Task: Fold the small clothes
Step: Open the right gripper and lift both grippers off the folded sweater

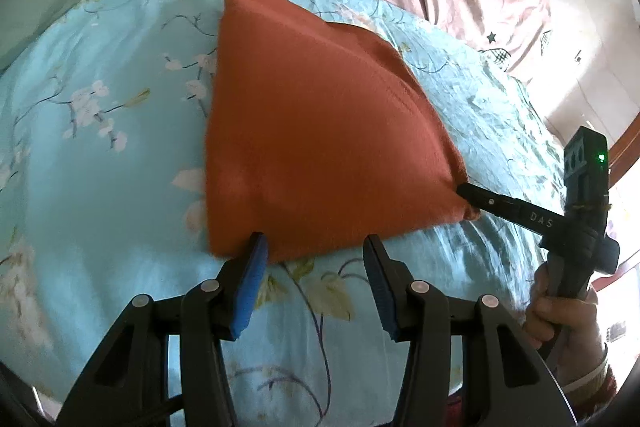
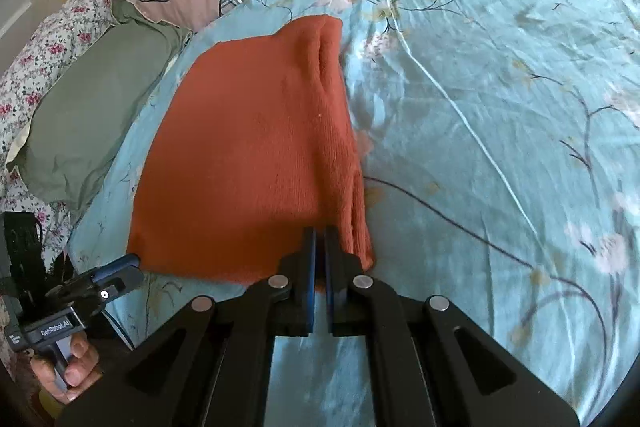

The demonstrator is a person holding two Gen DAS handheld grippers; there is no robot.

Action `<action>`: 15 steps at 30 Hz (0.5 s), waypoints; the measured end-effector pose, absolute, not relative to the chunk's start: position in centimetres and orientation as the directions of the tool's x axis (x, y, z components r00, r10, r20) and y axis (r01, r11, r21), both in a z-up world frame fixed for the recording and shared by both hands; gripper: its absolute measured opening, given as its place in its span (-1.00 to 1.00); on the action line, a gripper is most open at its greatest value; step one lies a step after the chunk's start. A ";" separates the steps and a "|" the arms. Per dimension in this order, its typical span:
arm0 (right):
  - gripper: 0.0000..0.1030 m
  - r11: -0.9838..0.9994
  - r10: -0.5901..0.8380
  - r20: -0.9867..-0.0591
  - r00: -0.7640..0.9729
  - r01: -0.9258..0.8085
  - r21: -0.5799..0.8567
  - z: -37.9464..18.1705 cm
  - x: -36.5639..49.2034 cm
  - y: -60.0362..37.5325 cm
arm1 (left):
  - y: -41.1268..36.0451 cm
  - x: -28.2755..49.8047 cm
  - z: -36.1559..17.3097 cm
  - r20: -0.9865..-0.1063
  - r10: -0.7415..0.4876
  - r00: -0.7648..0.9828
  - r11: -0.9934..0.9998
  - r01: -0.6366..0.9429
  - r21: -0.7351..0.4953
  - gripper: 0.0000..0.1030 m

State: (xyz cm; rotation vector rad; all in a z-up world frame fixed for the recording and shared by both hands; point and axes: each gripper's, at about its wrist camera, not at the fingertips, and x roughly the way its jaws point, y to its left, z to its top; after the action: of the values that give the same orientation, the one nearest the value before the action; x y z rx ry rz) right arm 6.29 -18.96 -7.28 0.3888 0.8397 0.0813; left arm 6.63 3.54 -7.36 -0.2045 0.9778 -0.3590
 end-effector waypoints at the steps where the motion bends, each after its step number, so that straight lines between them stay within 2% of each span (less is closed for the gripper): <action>1: -0.91 0.928 0.218 -0.707 0.673 0.082 0.364 -7.0 5.9 -18.9 | 3.8 6.1 -7.2 -0.772 -0.380 0.510 0.925 0.195 -0.327 0.03; 10: -0.85 0.930 0.236 -0.675 0.699 0.039 0.365 -5.0 2.5 -17.0 | 6.4 2.8 -6.5 -0.793 -0.282 0.540 0.957 0.101 -0.272 0.34; 12: -0.69 0.934 0.234 -0.678 0.696 0.033 0.357 -4.9 2.0 -16.7 | 6.8 2.3 -6.2 -0.802 -0.228 0.552 0.971 0.073 -0.226 0.42; 14: -0.06 0.942 0.223 -0.682 0.696 0.027 0.335 -4.8 1.5 -16.3 | 7.1 1.8 -5.8 -0.803 -0.171 0.571 0.983 0.048 -0.176 0.46; 15: 0.02 0.948 0.213 -0.681 0.700 0.020 0.318 -4.6 1.2 -15.9 | 7.2 1.7 -5.7 -0.804 -0.147 0.576 0.988 0.040 -0.152 0.50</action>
State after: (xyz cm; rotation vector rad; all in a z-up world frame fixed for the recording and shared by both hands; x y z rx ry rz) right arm 1.16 -15.94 -4.64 0.3145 0.7907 0.1094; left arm 1.67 7.16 -5.69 -0.1221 0.9507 -0.1099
